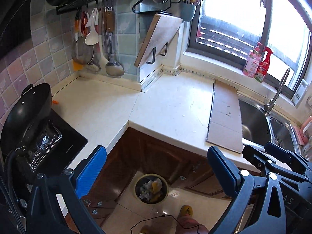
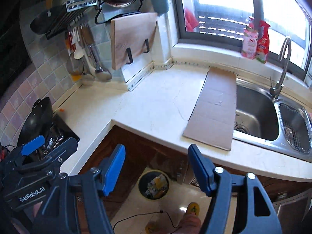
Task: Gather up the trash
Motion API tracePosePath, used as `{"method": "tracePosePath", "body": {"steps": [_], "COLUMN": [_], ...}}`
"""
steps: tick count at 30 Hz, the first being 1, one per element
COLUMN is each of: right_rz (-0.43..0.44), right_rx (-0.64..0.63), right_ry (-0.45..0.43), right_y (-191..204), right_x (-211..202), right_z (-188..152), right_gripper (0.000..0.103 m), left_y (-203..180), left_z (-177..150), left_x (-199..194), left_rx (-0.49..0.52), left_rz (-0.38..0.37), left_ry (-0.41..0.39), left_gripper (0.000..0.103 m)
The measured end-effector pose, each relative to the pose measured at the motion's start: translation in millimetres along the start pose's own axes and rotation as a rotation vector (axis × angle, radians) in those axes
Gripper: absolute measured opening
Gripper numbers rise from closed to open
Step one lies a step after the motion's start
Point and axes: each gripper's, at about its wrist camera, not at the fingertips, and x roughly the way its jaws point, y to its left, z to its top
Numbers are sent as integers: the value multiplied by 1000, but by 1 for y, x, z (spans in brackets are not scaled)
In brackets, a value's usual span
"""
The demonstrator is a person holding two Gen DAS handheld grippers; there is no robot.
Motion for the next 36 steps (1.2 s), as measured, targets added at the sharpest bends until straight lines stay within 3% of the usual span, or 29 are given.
{"method": "tracePosePath", "body": {"steps": [16, 36], "right_rz": [-88, -93], "right_rx": [-10, -28], "right_ry": [-178, -199], "right_y": [-4, -9], "right_x": [-43, -59], "right_z": [32, 42], "right_gripper": [67, 67], "left_y": [-21, -32], "left_z": [39, 47], "left_x": [-24, -39], "left_rx": [31, 37], "left_rz": [0, 31], "left_ry": [-110, -145], "left_gripper": [102, 102]}}
